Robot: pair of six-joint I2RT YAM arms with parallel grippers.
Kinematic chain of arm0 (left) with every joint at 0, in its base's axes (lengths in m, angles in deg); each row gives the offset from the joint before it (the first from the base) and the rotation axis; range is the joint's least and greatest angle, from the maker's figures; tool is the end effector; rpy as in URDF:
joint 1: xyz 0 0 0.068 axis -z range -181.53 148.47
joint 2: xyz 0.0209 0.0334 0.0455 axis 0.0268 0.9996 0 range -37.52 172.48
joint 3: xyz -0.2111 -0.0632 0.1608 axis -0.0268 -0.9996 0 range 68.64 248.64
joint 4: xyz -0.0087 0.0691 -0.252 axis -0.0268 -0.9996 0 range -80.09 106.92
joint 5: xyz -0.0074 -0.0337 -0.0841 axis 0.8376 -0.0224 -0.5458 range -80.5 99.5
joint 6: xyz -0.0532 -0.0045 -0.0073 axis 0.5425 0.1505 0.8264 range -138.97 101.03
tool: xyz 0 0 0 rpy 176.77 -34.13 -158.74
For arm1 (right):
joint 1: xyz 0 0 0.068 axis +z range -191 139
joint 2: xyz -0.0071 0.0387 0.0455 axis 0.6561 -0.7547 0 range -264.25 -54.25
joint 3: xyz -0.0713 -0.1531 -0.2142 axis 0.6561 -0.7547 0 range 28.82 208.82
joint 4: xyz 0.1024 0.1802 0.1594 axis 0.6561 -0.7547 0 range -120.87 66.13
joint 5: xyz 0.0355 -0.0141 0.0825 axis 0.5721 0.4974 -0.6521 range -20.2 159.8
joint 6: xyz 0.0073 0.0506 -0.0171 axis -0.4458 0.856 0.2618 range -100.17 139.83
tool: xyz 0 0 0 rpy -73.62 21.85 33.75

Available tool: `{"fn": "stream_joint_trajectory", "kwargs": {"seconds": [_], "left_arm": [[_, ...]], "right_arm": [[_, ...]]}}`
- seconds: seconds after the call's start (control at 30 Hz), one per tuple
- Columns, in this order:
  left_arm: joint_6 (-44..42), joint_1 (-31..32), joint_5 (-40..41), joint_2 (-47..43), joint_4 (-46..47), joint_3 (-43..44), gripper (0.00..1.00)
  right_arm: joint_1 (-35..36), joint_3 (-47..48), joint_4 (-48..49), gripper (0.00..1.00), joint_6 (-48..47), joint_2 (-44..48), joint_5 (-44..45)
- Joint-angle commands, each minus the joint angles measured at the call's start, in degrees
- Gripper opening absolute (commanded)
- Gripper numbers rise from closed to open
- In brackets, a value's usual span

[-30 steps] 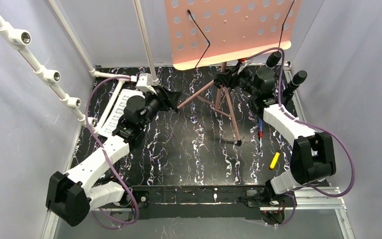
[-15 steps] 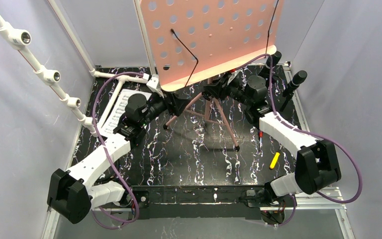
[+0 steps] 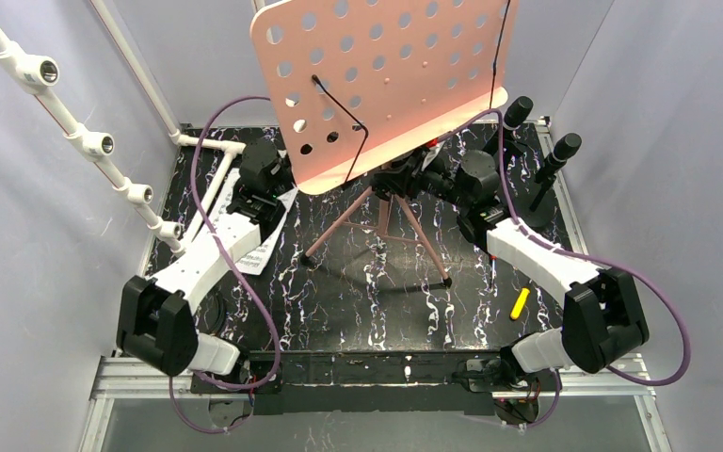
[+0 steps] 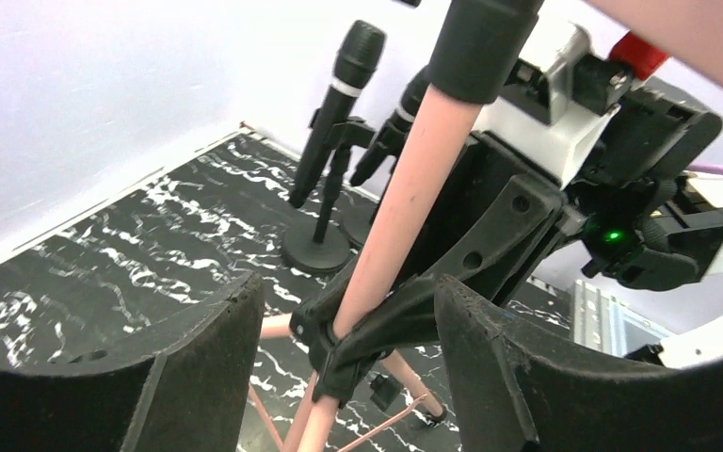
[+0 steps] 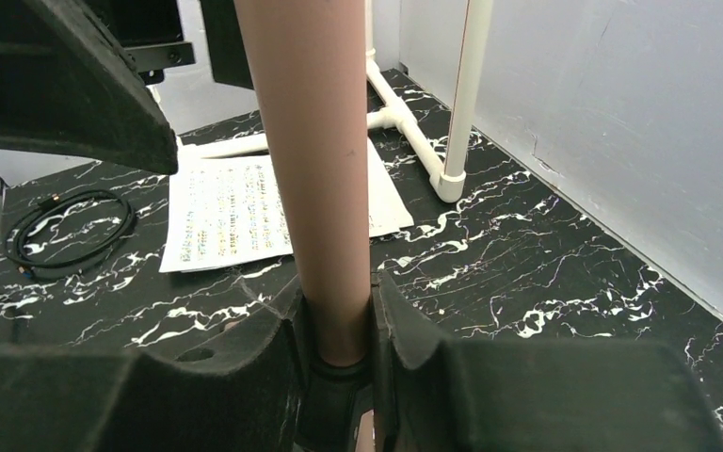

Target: Pack up the instrument practice props

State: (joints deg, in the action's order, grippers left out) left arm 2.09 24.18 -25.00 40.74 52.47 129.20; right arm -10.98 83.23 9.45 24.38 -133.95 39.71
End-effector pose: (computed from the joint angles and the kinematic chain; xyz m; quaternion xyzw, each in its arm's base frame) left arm 0.2762 -0.1554 0.3863 0.2623 0.5521 -0.4667 0.6391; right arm 0.2714 0.1774 0.3374 -0.3308 0.5746 0.3792 0.6454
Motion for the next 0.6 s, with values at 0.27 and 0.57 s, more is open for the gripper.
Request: {"fn": "stream_joint_trajectory", "kwargs": {"seconds": [0.27,0.57], "left_arm": [[7.13,-0.13,-12.74,9.42,13.10,12.24,0.62],[7.92,-0.09,-14.39,12.52,13.76,15.41,0.58]], "right_arm": [[0.95,-1.93,-8.80,0.65,4.16,4.92,1.44],[0.98,-6.11,-18.01,0.86,1.41,14.80,7.73]]}}
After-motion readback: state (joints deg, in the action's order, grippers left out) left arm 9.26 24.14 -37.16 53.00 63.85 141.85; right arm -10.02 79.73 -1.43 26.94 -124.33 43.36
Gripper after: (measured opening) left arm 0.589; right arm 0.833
